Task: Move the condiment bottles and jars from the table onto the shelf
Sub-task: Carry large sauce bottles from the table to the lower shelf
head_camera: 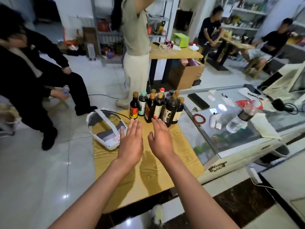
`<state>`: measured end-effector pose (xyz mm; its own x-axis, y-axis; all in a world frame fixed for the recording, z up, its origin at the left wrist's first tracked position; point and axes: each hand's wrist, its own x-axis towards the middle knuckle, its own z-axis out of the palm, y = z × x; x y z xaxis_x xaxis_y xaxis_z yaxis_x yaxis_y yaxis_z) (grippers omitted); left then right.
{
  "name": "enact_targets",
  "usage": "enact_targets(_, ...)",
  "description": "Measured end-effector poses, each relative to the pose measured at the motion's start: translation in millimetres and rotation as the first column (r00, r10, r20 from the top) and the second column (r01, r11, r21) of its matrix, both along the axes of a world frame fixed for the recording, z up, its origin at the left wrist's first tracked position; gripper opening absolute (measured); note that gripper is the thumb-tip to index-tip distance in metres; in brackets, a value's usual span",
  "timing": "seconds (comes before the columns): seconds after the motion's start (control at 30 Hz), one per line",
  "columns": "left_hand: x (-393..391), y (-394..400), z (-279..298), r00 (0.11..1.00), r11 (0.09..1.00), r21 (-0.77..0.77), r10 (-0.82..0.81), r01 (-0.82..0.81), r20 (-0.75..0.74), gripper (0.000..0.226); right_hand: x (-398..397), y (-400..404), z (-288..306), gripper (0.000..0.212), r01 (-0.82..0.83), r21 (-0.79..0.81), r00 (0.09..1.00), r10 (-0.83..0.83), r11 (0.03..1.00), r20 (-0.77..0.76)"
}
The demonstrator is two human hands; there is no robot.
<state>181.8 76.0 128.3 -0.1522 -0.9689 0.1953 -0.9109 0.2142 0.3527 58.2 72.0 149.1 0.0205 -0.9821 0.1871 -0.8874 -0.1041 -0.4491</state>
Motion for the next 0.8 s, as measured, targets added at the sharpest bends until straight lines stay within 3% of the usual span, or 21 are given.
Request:
enact_targets(0.2,-14.3,-81.8,-16.5,0.999,0.998,0.042,0.040,-0.041,0.031,0.060,-16.0,-90.4,-30.5,0.054,-0.001,0.065,0.995,-0.006,0.998,0.098)
enact_targets(0.37,-31.8,-159.9,-32.5,0.996,0.993,0.103,0.050,-0.057,0.067,0.052,-33.8,-175.3,-60.0,0.049,0.070,0.212,0.975,-0.112,0.975,0.193)
enact_targets(0.53,-38.3,-230.1,-58.2,0.982,0.961,0.225,0.178,-0.161,-0.056,0.043,-42.9,-241.3,-88.0,0.044,0.195,0.310,0.933,-0.273,0.930,0.232)
enact_targets(0.63,-32.1,-262.7,-80.0,0.958,0.930,0.271,0.277,-0.247,-0.079,0.033,-44.0,-269.5,-106.9,0.050,0.213,0.329,0.940,-0.284,0.920,0.187)
enact_targets(0.8,-19.9,-312.6,-98.9,0.825,0.844,0.350,0.503,-0.406,-0.256,0.046,-42.0,-291.9,-124.9,0.063,0.241,0.388,0.935,-0.319,0.890,0.152)
